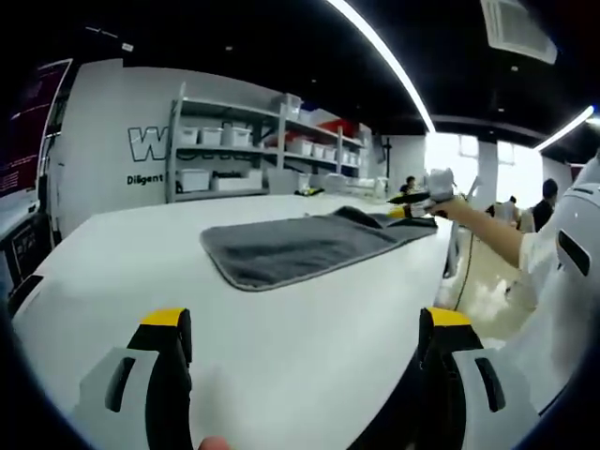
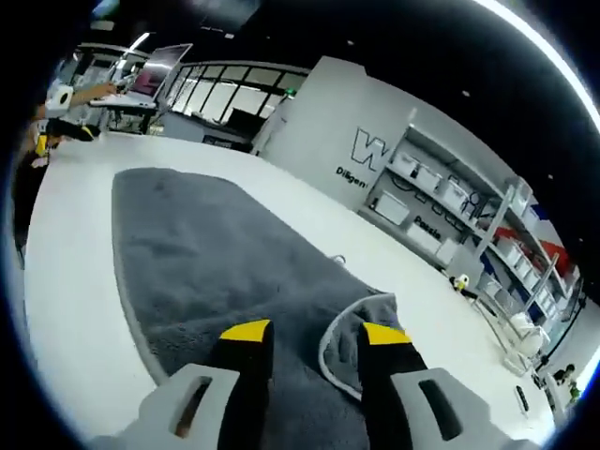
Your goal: Open the folded towel by lifting each exposed corner and separating the folded layers until the towel lies flat within the target outline without major curled edges
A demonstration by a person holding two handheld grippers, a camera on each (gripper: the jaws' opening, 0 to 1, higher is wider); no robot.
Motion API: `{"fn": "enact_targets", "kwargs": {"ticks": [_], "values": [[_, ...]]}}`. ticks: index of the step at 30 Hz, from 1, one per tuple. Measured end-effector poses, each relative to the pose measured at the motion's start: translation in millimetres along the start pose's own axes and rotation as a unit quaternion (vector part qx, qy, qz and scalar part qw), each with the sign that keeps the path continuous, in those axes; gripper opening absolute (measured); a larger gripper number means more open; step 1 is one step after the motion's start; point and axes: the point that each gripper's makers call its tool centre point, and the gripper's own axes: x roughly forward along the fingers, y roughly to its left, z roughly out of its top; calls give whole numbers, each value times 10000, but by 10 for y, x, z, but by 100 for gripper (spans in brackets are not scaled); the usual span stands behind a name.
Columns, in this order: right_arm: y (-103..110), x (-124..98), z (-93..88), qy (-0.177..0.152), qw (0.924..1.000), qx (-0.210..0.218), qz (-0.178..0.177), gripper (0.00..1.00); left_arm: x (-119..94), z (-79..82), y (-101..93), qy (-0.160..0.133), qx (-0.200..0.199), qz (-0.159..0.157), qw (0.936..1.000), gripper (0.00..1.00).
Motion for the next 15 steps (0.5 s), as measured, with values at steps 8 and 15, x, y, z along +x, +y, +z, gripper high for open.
{"fn": "enact_targets", "kwargs": {"ticks": [8,15], "values": [[17,290,-386,613,9975,-341,17,12,23,-8,27,41,-18,72,10000,99],[-198,181,-368,599,9973,-334,-282,0,75,-11,34,70,-20,77,9999,99]]}}
